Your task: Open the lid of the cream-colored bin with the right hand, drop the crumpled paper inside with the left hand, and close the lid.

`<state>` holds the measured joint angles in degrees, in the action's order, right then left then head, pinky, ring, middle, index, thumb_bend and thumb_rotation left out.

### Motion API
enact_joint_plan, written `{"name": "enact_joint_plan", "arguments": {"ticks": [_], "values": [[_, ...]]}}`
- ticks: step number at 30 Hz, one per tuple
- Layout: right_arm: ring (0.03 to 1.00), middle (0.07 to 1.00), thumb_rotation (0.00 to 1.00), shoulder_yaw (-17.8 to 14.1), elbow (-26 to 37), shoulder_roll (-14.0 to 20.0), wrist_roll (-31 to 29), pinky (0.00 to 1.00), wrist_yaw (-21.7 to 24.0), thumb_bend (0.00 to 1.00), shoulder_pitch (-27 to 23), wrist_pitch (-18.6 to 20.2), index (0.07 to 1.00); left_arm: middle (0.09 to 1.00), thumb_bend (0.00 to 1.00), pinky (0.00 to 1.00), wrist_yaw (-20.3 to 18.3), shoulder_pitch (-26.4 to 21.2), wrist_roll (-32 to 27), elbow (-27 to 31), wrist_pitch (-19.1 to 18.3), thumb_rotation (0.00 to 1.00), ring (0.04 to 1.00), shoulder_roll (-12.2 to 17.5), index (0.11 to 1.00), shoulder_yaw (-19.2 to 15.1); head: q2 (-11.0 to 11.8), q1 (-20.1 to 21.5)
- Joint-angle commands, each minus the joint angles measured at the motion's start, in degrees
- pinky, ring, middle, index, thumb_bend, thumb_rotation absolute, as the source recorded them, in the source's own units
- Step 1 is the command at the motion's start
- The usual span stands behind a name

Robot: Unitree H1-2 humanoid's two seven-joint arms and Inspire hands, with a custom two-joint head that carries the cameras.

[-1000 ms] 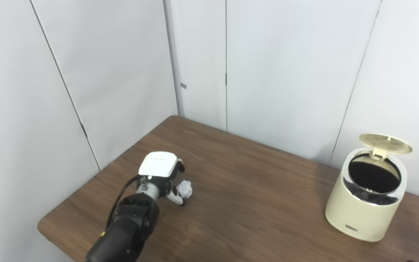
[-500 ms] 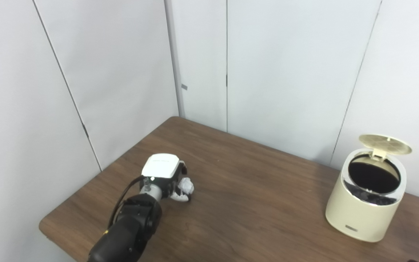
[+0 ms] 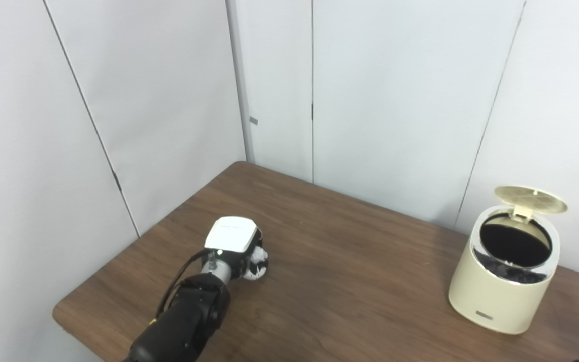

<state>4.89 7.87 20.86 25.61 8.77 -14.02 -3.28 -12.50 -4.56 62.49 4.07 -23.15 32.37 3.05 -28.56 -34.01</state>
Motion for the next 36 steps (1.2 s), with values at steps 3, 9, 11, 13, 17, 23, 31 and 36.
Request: {"name": "enact_joint_plan", "arguments": {"ticks": [3, 9, 11, 13, 17, 23, 31, 36], "values": [[1.0, 1.0, 0.54, -1.0, 1.8, 1.0, -0.7, 0.8, -1.0, 0.69, -1.8, -2.1, 1.0, 0.473, 0.53, 0.42, -1.0, 1.6, -1.8, -3.7, 0.5, 0.0, 0.365, 0.2, 0.486, 1.9, -0.1, 0.0], [1.0, 1.0, 0.56, -0.8, 2.0, 0.8, -0.7, 0.8, -0.7, 0.69, -1.7, -1.5, 1.0, 0.472, 0.53, 0.42, -0.7, 1.4, -0.4, -2.4, -0.2, 0.0, 0.379, 1.0, 0.486, 2.7, -0.1, 0.0], [1.0, 1.0, 0.55, -0.8, 1.8, 0.6, -0.7, 0.81, -0.9, 0.69, -1.7, -1.7, 1.0, 0.473, 0.53, 0.45, -0.5, 1.2, 0.2, -2.3, -0.4, 0.0, 0.408, 1.4, 0.486, 2.9, 0.0, 0.0], [1.0, 1.0, 0.53, -0.7, 1.7, 0.5, -0.6, 0.83, -1.0, 0.68, -1.7, -1.6, 1.0, 0.474, 0.53, 0.46, -1.1, 1.1, 0.7, -1.5, -0.8, 0.0, 0.418, 1.8, 0.486, 2.9, 0.0, 0.0], [1.0, 1.0, 0.52, -0.6, 1.6, 0.3, -0.3, 0.85, -1.0, 0.68, -1.9, -1.4, 1.0, 0.427, 0.52, 0.53, -2.4, 0.7, 1.6, 1.2, -1.0, 0.0, 0.476, 3.1, 0.501, 2.9, 0.2, 0.4], [1.0, 1.0, 0.52, -0.5, 1.1, 0.5, 0.0, 0.88, -1.1, 0.68, -2.4, -1.6, 1.0, 0.473, 0.53, 0.5, -4.4, -0.3, 4.3, 7.6, -0.4, 0.0, 0.46, 4.1, 0.487, 2.2, 0.2, 0.4], [1.0, 1.0, 0.52, -0.6, 0.9, 0.5, 0.1, 0.91, -1.2, 0.67, -2.4, -2.1, 1.0, 0.475, 0.53, 0.61, -3.8, -1.2, 6.6, 14.1, 1.5, 0.0, 0.524, 2.9, 0.485, 1.1, 0.2, 0.5], [1.0, 1.0, 0.51, -0.3, 0.6, 0.2, 0.7, 0.9, -1.5, 0.68, -2.5, -1.9, 1.0, 0.423, 0.52, 0.65, -2.8, -2.1, 7.4, 16.4, 3.6, 0.0, 0.545, 1.7, 0.513, 0.6, 0.5, 1.7]]}}
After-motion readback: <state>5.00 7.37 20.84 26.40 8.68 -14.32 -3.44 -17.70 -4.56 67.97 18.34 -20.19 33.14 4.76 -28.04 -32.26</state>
